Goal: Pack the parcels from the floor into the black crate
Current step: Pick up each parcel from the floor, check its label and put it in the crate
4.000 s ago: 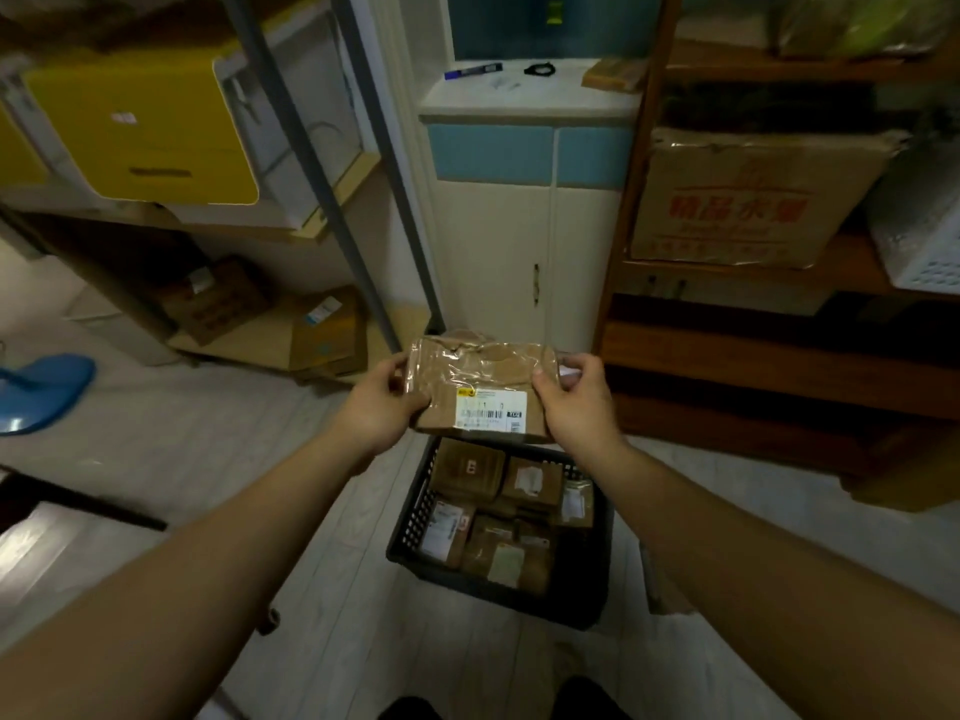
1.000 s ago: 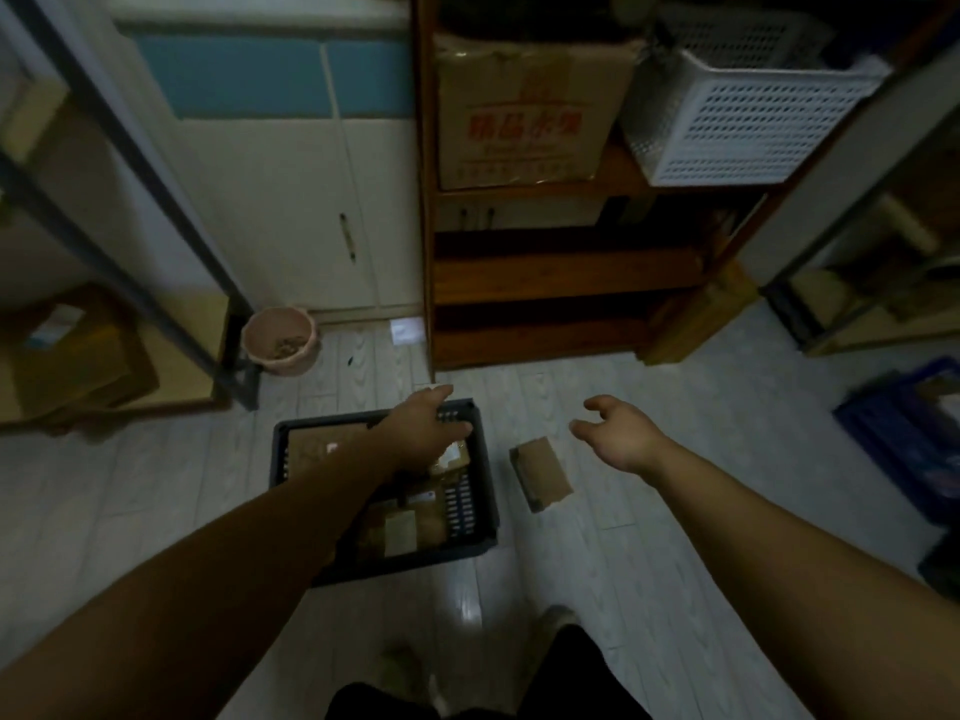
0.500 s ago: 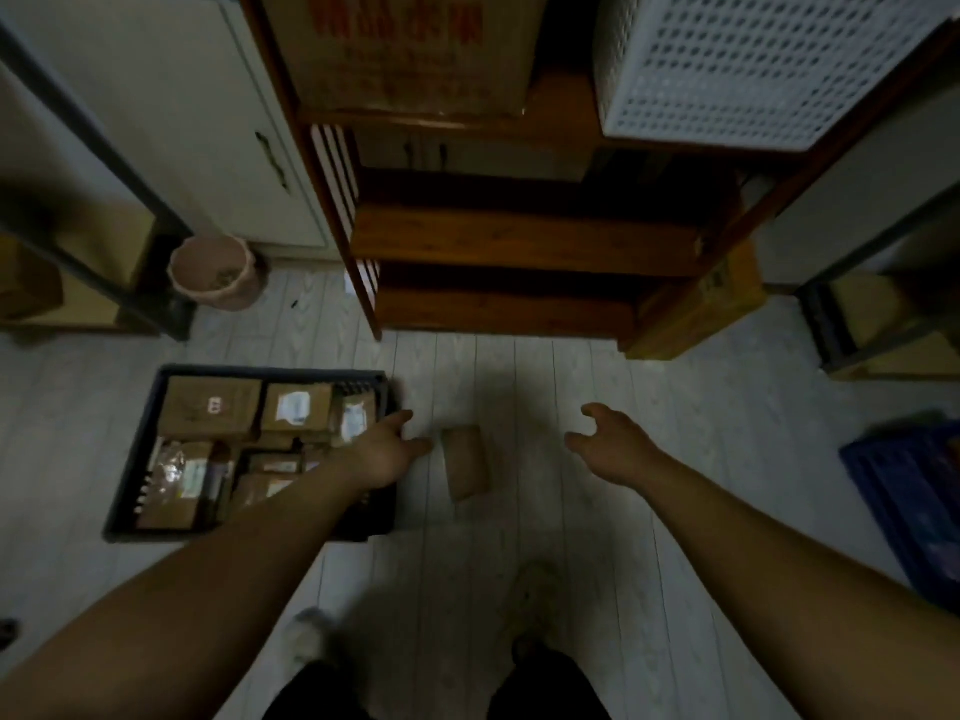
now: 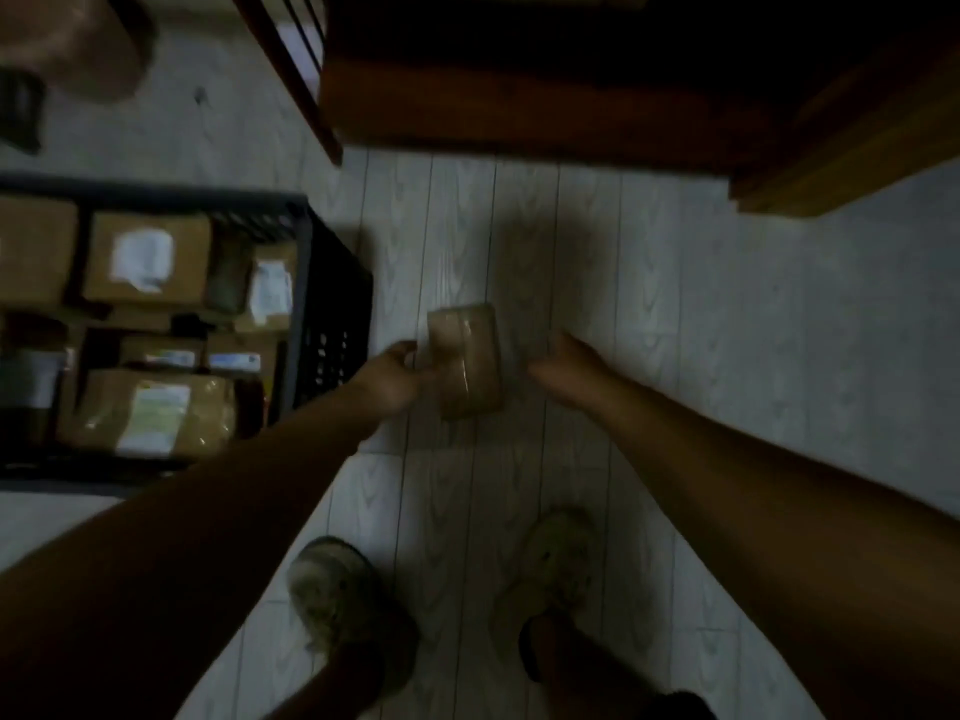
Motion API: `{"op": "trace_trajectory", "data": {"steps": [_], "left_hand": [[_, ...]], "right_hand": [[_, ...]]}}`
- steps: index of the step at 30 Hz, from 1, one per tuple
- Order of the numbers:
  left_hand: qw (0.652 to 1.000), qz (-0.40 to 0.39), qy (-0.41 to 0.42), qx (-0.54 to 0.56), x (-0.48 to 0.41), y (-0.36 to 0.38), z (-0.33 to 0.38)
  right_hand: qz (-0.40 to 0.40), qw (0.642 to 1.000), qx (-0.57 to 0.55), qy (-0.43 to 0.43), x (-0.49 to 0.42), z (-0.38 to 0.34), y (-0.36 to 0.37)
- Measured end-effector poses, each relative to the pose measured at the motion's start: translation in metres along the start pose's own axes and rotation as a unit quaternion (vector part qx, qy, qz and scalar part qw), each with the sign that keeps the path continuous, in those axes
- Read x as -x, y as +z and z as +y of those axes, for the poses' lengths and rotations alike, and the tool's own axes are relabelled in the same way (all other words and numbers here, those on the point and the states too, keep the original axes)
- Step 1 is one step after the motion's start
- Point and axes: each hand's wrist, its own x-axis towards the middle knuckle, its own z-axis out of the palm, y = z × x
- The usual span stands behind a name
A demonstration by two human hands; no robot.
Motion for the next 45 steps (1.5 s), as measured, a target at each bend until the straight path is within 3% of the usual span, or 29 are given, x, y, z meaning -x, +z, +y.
{"op": "trace_trajectory", "data": {"steps": [8,11,13,17,24,31,37,41,45], "left_hand": [[0.994,-0.007,-0.071,0.081,-0.141,0.058,-0.069],[0.991,-0.042,-0.081,0.103,-0.151,0.076,-0.074],[0.985,-0.030,-0.076,0.152,-0.143,0.077,-0.070],[0.983,-0.021,-0.032,0.180,-0.084,0.056,-0.049],[0.981,-0.059,0.049,0.179,0.095,-0.026,0.025],[0.982,-0.086,0.056,0.157,0.287,-0.131,0.088],[0.978,0.013,0.187,0.094,0.395,-0.196,0.114],[0.971,-0.009,0.177,0.161,0.447,-0.229,0.116],[0.962,0.106,0.191,0.166,0.488,-0.257,0.110]], "right_hand": [[-0.025,0.998,-0.061,0.011,-0.159,0.051,0.109],[-0.046,0.991,-0.128,0.016,-0.165,0.052,0.127],[-0.017,0.986,-0.167,-0.003,-0.148,0.047,0.128],[-0.007,0.983,-0.177,-0.037,-0.079,0.024,0.098],[0.040,0.981,-0.174,-0.079,0.116,-0.064,0.011],[0.064,0.966,-0.221,-0.121,0.331,-0.156,-0.050],[0.067,0.944,-0.259,-0.193,0.441,-0.196,-0.077],[0.021,0.940,-0.236,-0.246,0.484,-0.221,-0.092],[0.047,0.932,-0.200,-0.297,0.524,-0.255,-0.087]]}}
